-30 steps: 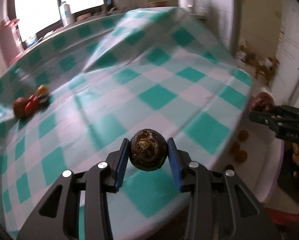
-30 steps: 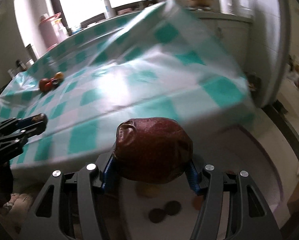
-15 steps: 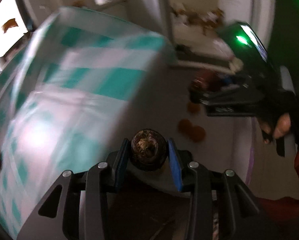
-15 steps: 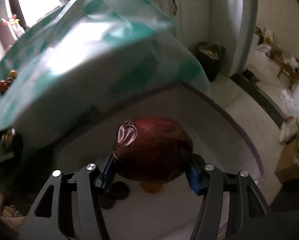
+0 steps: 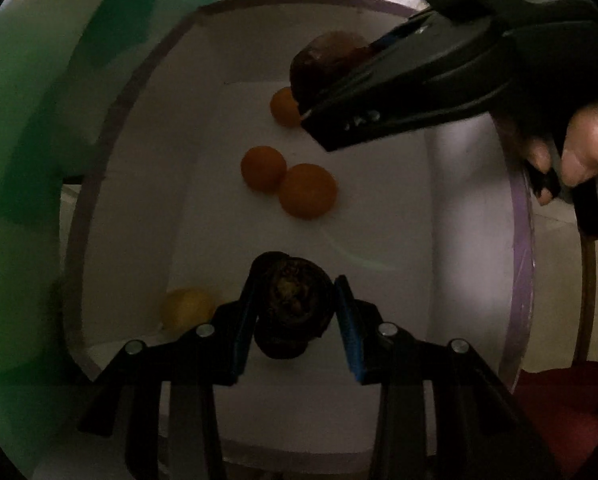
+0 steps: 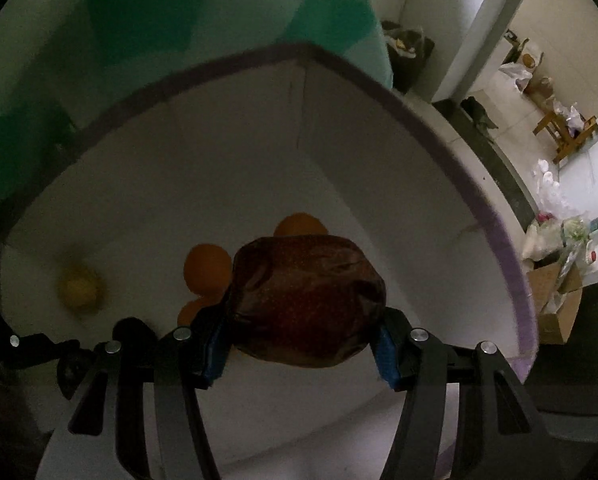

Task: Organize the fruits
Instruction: 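Open the left tool to drop the dark fruit while the right tool releases the apple, then move both open tools back over the fruit cluster on the table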

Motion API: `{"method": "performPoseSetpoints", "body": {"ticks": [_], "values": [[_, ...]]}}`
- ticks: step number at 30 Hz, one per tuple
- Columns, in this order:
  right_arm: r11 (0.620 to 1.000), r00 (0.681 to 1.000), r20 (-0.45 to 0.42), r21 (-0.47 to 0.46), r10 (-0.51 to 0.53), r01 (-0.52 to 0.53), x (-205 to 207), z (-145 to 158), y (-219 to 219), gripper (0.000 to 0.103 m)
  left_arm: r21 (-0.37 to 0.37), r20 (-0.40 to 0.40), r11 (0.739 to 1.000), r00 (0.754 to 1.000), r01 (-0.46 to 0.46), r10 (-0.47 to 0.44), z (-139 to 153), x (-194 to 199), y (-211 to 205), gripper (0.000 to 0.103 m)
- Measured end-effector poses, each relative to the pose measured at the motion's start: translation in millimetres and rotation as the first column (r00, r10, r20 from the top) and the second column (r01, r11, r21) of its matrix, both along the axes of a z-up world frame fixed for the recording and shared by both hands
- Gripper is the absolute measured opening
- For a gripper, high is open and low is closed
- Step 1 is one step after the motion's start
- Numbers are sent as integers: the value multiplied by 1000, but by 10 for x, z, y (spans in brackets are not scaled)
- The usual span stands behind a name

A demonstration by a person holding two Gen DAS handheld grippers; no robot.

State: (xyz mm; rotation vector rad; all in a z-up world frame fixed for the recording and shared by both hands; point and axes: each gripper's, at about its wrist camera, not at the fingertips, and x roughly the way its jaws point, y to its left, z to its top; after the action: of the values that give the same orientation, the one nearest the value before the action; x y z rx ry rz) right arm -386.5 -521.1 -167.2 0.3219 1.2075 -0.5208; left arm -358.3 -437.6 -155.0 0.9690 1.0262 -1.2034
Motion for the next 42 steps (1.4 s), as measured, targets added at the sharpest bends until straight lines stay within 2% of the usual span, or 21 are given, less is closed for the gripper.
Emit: {"method": "performPoseSetpoints", "body": {"ticks": [14,16,20,23,24,25,26,28,33,39,42], "values": [[999,1000,-26,40,-15,16,-32,-83,46,58,20,25,999,999,46,-46,-117,-123,-54,41],[999,999,-27,49,-21,23,7,-117,-61,58,13,32,999,998,45,-45,-92,-122,-97,55],[998,999,-29,61,-33,35,2,-143,-113,59,-4,36,999,998,44,-44,-26,-104,-135,57],[997,999,-38,68,-38,41,-5,-171,-159,60,-14,44,999,998,36,-36,-6,-140,-104,67],[997,999,-30,65,-42,44,-11,-155,-163,62,-20,46,999,998,34,-33,12,-139,-93,69],[997,999,-18,63,-45,46,-16,-136,-164,72,-26,49,999,998,33,-32,69,-162,-59,71],[997,999,-5,61,-44,44,-20,-115,-164,80,-33,51,999,998,32,-30,90,-165,-61,73],[997,999,-1,65,-45,45,-25,-100,-153,81,-55,54,998,998,30,-27,158,-170,-34,78],[998,999,-21,45,-47,48,-26,20,-101,81,-115,59,993,998,19,-12,362,-144,111,79],[999,1000,-1,-47,-22,21,33,489,5,84,-249,31,968,999,-29,38,793,17,400,90],[996,1000,-4,-89,4,-4,133,712,119,86,-294,25,955,999,-37,46,937,57,475,91]]}}
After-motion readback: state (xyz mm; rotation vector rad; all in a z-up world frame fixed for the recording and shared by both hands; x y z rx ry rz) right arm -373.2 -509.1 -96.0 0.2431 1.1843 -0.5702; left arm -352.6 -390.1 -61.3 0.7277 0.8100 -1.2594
